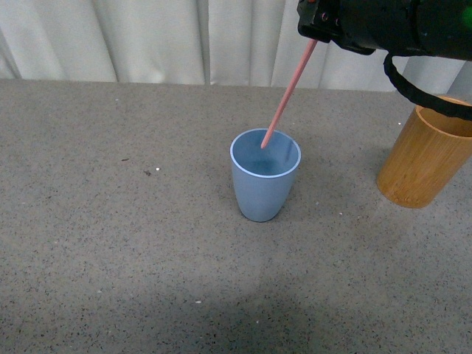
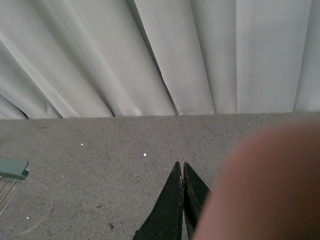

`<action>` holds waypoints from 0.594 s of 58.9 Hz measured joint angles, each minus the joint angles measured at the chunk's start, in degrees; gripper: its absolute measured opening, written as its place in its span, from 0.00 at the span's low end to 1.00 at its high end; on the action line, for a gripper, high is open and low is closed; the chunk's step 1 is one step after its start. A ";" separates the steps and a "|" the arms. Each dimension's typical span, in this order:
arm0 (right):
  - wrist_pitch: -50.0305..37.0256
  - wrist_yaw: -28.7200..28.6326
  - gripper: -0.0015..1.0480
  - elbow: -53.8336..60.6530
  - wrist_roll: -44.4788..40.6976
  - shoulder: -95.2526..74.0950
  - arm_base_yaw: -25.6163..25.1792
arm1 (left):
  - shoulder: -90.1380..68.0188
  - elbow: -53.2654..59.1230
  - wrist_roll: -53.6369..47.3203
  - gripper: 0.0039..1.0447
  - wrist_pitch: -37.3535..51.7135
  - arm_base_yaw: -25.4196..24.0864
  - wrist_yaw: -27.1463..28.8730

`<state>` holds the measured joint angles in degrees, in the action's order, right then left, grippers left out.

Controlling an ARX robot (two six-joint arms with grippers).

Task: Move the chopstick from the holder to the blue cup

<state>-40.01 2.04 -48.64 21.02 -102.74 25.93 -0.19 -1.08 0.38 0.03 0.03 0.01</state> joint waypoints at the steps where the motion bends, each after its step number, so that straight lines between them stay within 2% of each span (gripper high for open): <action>1: -0.11 0.02 0.01 0.15 0.04 -0.07 0.02 | 0.00 0.00 0.00 0.94 0.00 0.00 0.00; 16: -0.74 0.24 0.01 1.20 0.39 -1.01 0.42 | 0.00 0.00 0.00 0.94 0.00 0.00 0.00; 20: -0.33 -0.22 0.09 1.22 0.44 -1.01 0.61 | 0.00 0.00 0.00 0.94 0.00 0.00 0.00; 35: -0.33 0.81 0.50 2.84 1.33 -0.52 0.90 | 0.00 0.00 0.00 0.94 0.00 0.00 0.00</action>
<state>-40.34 2.85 -45.80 22.35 -103.26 26.83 -0.19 -1.08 0.38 0.03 0.03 0.01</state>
